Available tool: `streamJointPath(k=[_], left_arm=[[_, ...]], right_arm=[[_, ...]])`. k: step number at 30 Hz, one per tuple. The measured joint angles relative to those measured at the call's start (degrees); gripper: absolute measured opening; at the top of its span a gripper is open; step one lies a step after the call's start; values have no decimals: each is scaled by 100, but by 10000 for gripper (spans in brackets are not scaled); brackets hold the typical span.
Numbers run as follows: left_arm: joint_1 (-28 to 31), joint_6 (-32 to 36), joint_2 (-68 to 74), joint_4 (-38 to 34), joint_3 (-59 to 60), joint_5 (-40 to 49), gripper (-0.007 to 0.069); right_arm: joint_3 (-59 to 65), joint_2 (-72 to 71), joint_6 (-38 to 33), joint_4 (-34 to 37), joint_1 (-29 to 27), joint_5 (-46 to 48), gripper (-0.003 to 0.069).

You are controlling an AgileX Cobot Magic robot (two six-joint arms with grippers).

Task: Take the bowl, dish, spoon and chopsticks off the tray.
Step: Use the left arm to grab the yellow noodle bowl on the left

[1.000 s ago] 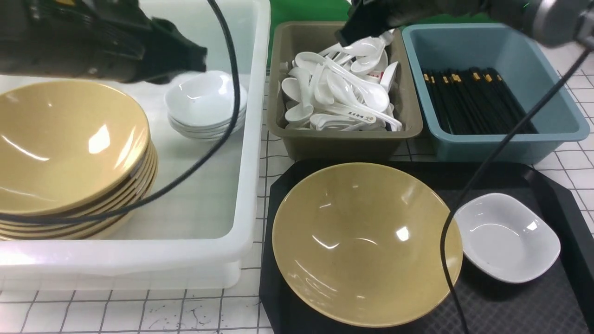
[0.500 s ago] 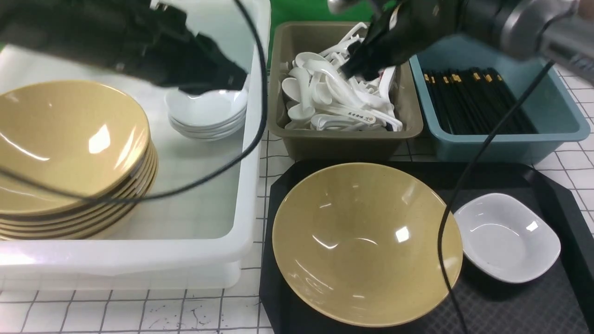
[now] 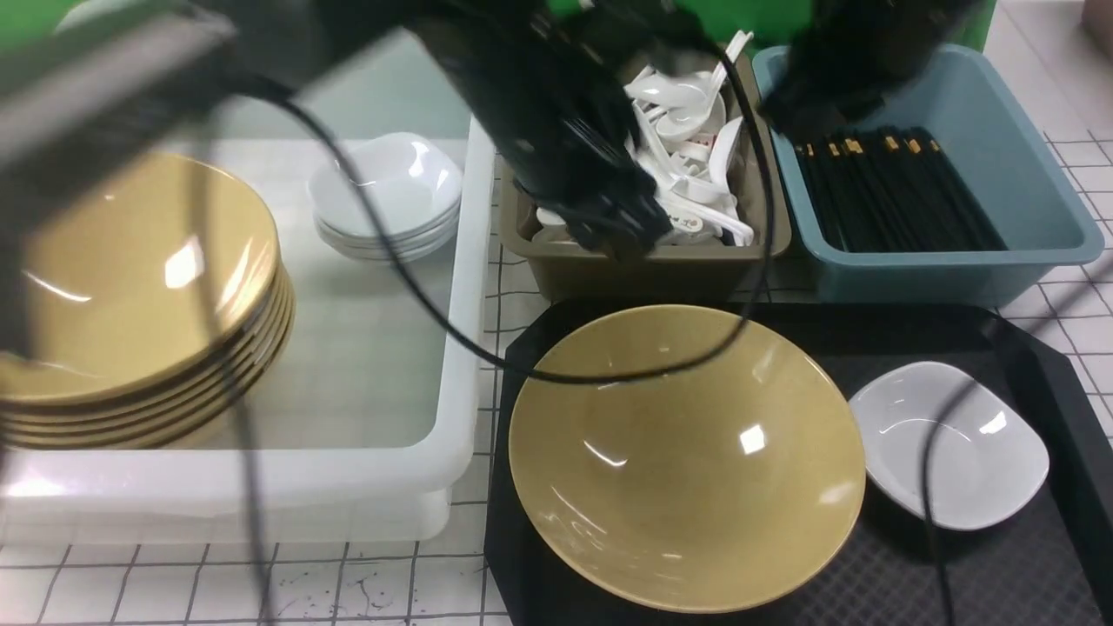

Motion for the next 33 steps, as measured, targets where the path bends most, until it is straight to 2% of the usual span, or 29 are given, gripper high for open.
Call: streamJointPath(k=[3, 7, 13, 15, 22, 23, 26, 30, 33], left_arm=[[-37, -126, 420, 204, -218, 35, 433], [-42, -167, 829, 253, -302, 43, 502], [-42, -186, 1224, -105, -307, 91, 494], [-44, -193, 1313, -254, -313, 151, 460], [-48, -514, 1303, -463, -394, 640, 99], [-48, -571, 1206, -483, -409, 640, 66], [-73, -604, 884, -317, -417, 537, 15], [-43, -593, 364, 12, -417, 496, 5], [213, -609, -273, -38, -417, 558, 5]], right_arm=[[658, -453, -98, 60, 0, 15, 36], [1569, -1061, -132, 73, 0, 21, 36], [2184, -1367, -139, 73, 0, -21, 36], [2207, -1380, -152, 73, 0, -41, 36], [2198, -1380, -179, 80, 0, -190, 36], [2165, -1380, -200, 96, 0, -191, 36], [1921, -1380, -261, 104, 94, -173, 36], [1354, -1380, -292, 83, 452, -164, 36], [619, -1340, -419, 102, 1071, -171, 36]])
